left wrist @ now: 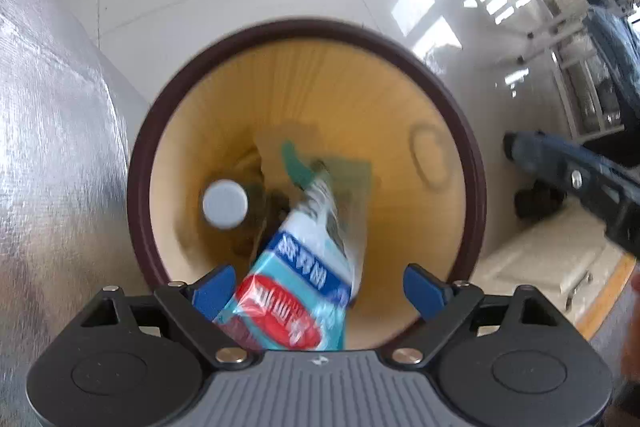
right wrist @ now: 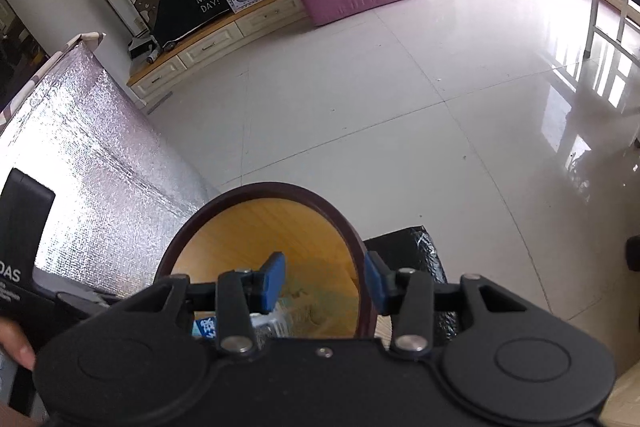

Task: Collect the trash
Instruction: 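Open both tools to drop the bag, wrapper and tissue into the wastebasket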

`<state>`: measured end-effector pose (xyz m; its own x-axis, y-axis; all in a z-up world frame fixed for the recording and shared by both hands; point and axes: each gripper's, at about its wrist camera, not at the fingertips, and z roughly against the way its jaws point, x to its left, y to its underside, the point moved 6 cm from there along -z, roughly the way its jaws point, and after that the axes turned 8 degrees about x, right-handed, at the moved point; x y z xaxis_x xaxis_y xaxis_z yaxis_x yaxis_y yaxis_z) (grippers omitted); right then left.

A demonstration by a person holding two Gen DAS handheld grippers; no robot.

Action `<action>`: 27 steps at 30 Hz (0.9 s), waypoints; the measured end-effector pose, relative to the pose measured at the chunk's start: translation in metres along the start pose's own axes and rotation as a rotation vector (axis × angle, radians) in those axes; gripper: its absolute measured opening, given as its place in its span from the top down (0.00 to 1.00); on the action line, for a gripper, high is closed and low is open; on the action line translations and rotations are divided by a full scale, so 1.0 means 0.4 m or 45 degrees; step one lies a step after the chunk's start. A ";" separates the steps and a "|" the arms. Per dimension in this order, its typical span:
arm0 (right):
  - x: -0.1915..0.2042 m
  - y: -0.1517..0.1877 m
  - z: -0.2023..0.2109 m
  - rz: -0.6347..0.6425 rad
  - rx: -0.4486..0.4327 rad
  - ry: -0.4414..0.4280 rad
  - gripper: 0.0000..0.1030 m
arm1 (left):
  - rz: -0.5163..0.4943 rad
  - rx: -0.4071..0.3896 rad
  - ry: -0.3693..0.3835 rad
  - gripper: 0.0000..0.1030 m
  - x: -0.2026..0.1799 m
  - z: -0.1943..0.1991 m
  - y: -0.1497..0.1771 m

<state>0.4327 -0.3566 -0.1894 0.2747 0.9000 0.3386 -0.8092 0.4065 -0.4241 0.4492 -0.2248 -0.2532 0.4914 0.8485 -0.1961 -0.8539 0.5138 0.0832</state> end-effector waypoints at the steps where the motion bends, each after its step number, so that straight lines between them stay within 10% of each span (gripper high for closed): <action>1: -0.001 0.001 0.001 0.001 0.000 0.001 0.56 | -0.017 0.008 -0.013 0.18 -0.006 0.004 0.004; 7: 0.006 0.005 0.002 0.011 0.014 0.013 0.56 | -0.133 0.076 -0.145 0.87 -0.003 -0.057 0.042; 11: 0.014 0.005 0.001 0.027 0.014 0.008 0.56 | -0.218 -0.068 -0.081 0.98 -0.051 -0.036 0.015; 19: 0.010 0.008 -0.004 0.034 0.019 0.020 0.56 | -0.177 -0.124 -0.153 0.91 -0.036 -0.085 -0.020; 23: 0.016 0.016 -0.003 0.060 0.027 0.031 0.56 | -0.105 -0.118 -0.109 0.29 -0.037 -0.081 -0.011; 27: 0.016 0.015 0.016 0.049 0.017 0.031 0.56 | -0.066 -0.184 -0.087 0.22 -0.048 -0.045 -0.001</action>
<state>0.4262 -0.3495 -0.1844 0.2559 0.9184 0.3019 -0.8261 0.3699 -0.4251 0.4369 -0.2434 -0.2672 0.5417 0.8305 -0.1295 -0.8405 0.5376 -0.0674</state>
